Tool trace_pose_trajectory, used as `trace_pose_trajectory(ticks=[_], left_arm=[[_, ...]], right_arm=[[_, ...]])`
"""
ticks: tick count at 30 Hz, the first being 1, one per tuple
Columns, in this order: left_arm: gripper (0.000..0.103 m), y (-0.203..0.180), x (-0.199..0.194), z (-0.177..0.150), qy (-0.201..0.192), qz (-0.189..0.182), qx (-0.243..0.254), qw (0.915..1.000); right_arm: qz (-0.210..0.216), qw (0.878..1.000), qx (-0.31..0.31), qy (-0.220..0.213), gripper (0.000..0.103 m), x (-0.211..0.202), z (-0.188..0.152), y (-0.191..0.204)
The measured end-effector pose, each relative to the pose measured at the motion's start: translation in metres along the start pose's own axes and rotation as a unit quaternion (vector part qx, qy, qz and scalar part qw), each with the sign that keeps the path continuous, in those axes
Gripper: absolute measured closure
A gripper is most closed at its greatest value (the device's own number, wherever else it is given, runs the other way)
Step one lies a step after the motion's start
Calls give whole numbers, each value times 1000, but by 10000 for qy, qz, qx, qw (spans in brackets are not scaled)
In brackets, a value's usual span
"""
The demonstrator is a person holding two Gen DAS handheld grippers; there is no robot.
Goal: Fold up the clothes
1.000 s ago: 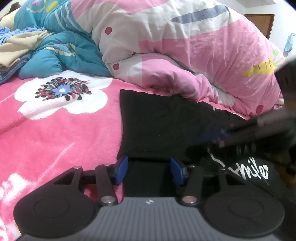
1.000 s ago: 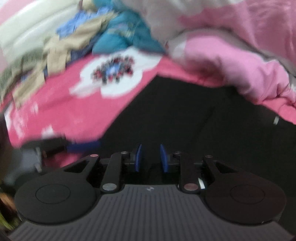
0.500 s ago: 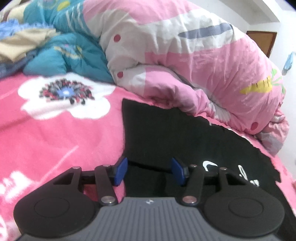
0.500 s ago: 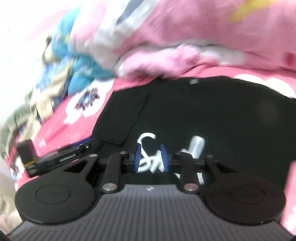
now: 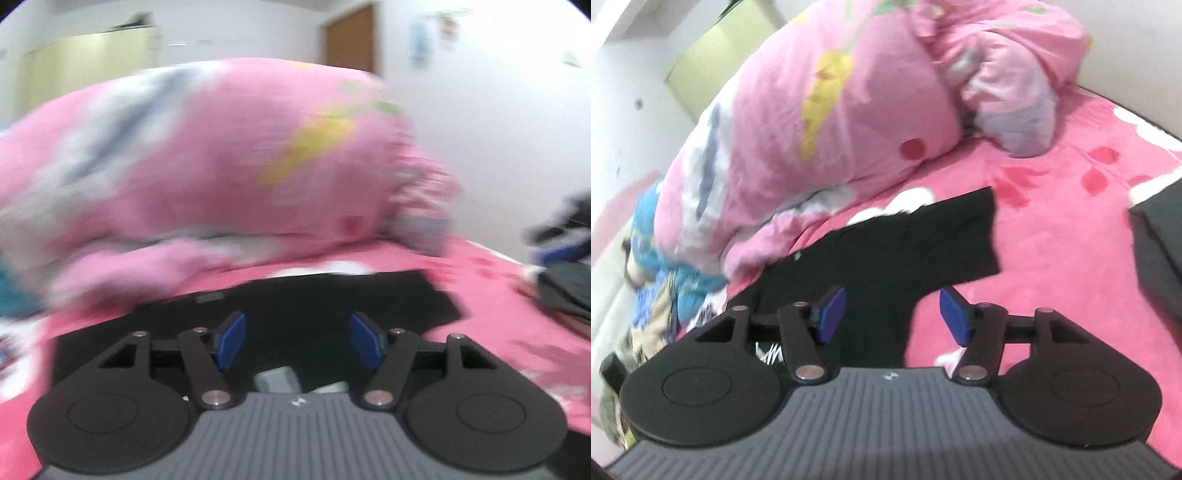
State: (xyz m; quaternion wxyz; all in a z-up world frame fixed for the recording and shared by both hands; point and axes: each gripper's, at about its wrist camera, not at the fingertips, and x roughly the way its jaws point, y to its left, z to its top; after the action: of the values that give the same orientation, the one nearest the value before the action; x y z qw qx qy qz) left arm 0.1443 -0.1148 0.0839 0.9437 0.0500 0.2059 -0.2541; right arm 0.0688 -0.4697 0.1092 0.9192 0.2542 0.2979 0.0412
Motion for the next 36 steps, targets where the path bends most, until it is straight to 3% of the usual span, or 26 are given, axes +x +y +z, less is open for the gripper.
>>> trace_pose_trajectory(ticks=[4,11,18,23,26,36], left_arm=[[38,-81,56,16,-102,-605,644,9960],[39,-148,121,1,140,-774,1400,9870],[60,-213,186,-15,386,-927,2142,9716],[78,-225,199,-26,652,-821,2418,9646],[83,-225,203,-26,804,-726,2389,9650],[102,-227,218,-20,1176,-567,2081,9694]], right_arm=[[-32,10000,7,-46,46,25,33,-25],[-319,9986,-396,136,47,104,81,-53],[-452,9969,-493,415,51,179,100,-84],[-466,9965,-439,532,56,212,109,-94],[-435,9958,-495,628,67,226,111,-95],[-757,9924,-622,742,85,251,104,-100]])
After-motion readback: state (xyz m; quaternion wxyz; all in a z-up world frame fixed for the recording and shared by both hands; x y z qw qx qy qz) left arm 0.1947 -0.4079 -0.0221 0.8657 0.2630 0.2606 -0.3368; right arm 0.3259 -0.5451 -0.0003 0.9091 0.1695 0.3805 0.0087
